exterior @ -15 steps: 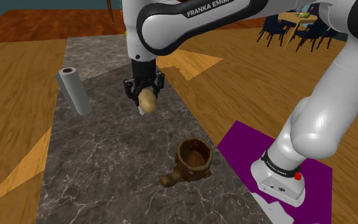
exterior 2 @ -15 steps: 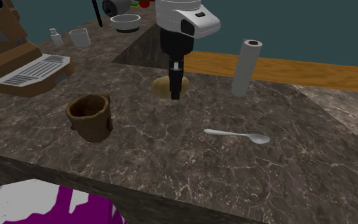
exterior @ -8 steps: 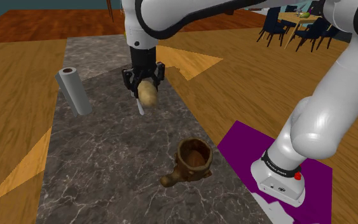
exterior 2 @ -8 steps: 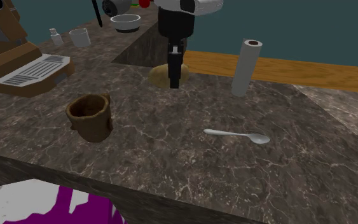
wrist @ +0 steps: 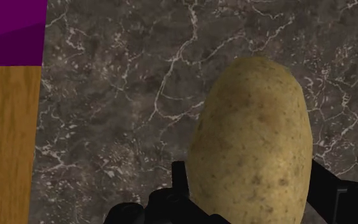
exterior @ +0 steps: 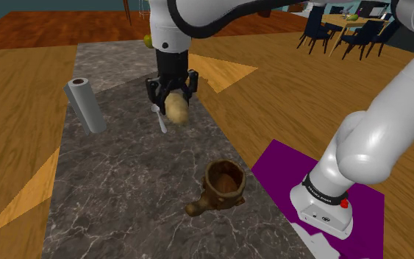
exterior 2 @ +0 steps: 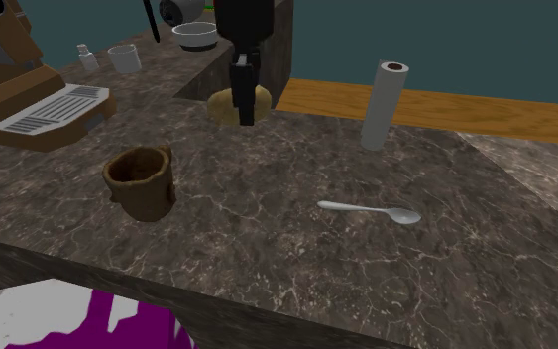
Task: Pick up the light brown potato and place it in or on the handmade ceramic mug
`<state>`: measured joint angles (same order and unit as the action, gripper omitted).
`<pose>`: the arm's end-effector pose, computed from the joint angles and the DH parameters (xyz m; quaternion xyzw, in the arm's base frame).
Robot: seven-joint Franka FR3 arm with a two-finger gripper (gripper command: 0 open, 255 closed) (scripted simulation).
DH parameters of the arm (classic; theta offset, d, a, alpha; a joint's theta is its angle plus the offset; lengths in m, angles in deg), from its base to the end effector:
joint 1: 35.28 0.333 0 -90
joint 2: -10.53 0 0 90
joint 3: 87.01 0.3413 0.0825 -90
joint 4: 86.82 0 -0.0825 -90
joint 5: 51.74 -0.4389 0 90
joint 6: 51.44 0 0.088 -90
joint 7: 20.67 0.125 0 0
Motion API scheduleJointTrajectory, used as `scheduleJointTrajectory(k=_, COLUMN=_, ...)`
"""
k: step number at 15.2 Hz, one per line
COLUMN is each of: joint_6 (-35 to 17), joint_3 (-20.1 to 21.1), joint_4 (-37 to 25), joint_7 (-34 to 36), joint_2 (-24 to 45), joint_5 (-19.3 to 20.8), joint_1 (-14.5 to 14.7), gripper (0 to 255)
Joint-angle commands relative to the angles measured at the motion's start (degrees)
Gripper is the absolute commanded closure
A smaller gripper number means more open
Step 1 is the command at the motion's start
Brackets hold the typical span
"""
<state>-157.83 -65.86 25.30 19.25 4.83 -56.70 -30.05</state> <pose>0.5152 0.2706 0.5069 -0.9911 0.1310 0.0157 0.0179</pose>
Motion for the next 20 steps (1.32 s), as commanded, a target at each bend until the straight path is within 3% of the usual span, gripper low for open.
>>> scheduleJointTrajectory(k=1, joint_6=-0.16, joint_3=0.63, joint_4=3.47, joint_7=0.88, joint_2=-3.60, joint_5=-1.45, joint_1=0.81, gripper=255)
scheduleJointTrajectory(k=14, joint_6=2.10, joint_3=6.00, joint_4=21.07, joint_7=9.29, joint_2=-25.69, joint_5=-12.05, joint_1=9.50, gripper=255)
scheduleJointTrajectory(k=20, joint_6=-2.62, joint_3=7.00, joint_4=25.15, joint_7=9.01, joint_2=-25.06, joint_5=-12.71, joint_1=9.75, gripper=255)
